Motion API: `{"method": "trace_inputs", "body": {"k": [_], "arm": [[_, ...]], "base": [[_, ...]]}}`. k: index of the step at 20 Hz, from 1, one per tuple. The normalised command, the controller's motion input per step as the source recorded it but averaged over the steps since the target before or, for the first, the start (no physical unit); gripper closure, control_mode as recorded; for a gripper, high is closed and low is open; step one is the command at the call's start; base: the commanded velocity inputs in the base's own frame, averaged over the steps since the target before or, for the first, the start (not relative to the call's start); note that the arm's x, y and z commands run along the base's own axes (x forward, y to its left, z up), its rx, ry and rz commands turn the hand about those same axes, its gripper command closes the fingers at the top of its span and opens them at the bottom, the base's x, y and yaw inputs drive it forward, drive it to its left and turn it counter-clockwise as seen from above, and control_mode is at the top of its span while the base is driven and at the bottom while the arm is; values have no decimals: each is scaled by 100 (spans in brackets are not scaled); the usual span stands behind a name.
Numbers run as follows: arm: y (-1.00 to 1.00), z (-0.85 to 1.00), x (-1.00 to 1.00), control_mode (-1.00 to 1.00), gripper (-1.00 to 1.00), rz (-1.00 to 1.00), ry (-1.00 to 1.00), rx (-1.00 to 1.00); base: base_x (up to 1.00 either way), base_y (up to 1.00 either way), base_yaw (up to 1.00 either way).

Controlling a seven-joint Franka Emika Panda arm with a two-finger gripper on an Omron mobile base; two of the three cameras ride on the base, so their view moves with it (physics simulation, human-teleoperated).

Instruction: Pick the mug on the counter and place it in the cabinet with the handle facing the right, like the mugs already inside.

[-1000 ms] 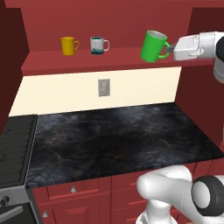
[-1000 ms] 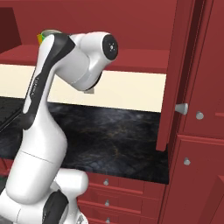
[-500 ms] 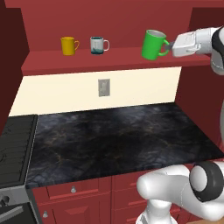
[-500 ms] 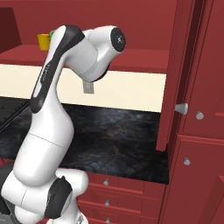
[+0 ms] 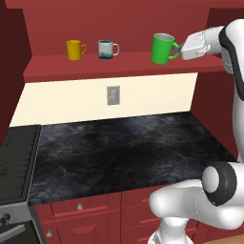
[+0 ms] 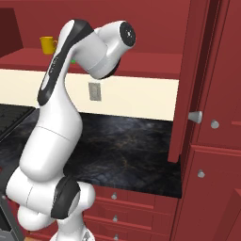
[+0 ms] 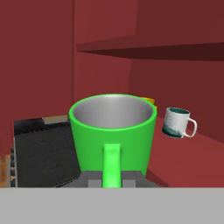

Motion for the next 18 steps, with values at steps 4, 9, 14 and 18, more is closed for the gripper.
{"method": "trace_inputs", "body": {"k": [4, 9, 14, 18], "arm": [[0, -11, 32, -100, 100, 0, 0, -6], [0, -22, 37, -100, 100, 0, 0, -4], [-2, -23, 43, -100, 100, 0, 1, 0], [0, -3, 44, -100, 100, 0, 0, 0]], "base": [[0, 0, 0], [0, 0, 0], [0, 0, 0], [0, 0, 0]]}}
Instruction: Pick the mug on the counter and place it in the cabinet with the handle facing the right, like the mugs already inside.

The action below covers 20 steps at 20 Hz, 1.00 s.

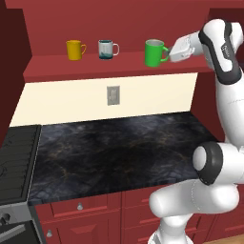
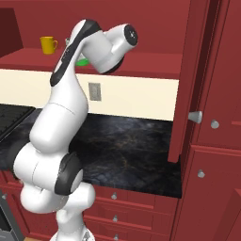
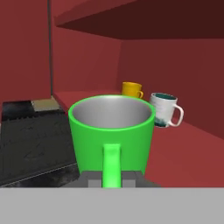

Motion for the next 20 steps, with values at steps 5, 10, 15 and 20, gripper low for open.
{"method": "trace_inputs", "body": {"k": [5, 10, 15, 20], "arm": [[0, -8, 57, -100, 100, 0, 2, 0], [0, -2, 67, -100, 100, 0, 5, 0], [-4, -3, 61, -100, 100, 0, 6, 0], [-3, -17, 41, -100, 100, 1, 2, 0]], "base": [[0, 0, 0], [0, 0, 0], [0, 0, 0], [0, 0, 0]]}}
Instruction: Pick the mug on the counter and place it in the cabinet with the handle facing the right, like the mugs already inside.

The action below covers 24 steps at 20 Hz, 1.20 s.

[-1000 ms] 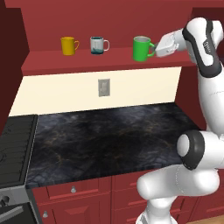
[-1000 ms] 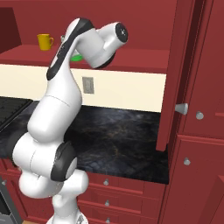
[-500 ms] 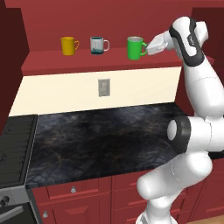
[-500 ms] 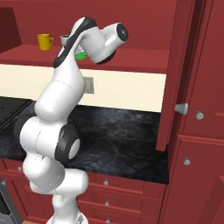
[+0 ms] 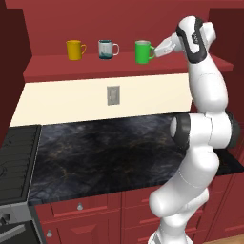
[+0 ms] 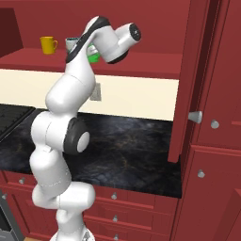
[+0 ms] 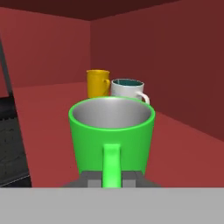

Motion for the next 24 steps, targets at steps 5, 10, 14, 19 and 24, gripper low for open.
{"method": "trace_inputs", "body": {"k": [5, 10, 14, 19, 24], "arm": [[0, -33, 25, -100, 100, 6, 0, 0], [-1, -24, 40, -100, 100, 6, 0, 0], [0, -9, 46, -100, 100, 6, 0, 0], [0, -3, 30, -100, 100, 6, 0, 0], [0, -2, 7, -100, 100, 7, -2, -5]], "base": [[0, 0, 0], [0, 0, 0], [0, 0, 0], [0, 0, 0], [0, 0, 0]]}}
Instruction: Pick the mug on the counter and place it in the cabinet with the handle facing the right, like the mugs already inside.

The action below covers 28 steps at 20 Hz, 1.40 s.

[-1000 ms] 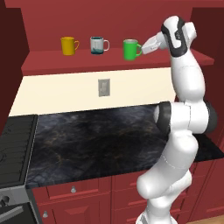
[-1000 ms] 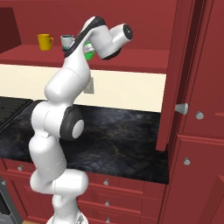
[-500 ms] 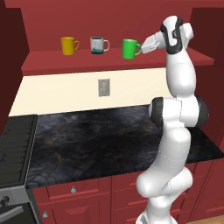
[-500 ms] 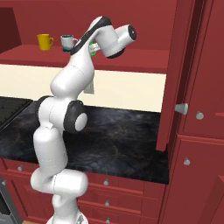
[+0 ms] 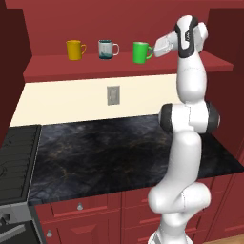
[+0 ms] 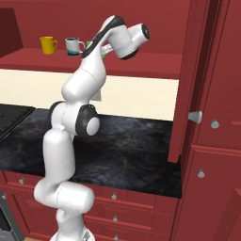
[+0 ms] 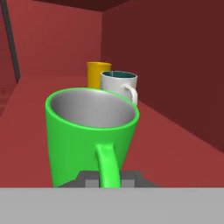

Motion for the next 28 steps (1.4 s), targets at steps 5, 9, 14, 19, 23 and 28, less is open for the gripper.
{"method": "trace_inputs", "body": {"k": [5, 9, 14, 19, 23, 28], "arm": [[0, 0, -2, -100, 100, 6, -6, -8], [0, -7, -2, -100, 100, 1, -9, -10], [0, -10, 0, -100, 100, 0, -10, -12], [0, -12, 0, -100, 100, 0, -9, -12], [0, -11, 0, -100, -100, 0, -6, -11], [-5, 0, 0, -100, -100, 0, -1, -2]], "base": [[0, 0, 0], [0, 0, 0], [0, 0, 0], [0, 0, 0], [0, 0, 0], [0, 0, 0]]}}
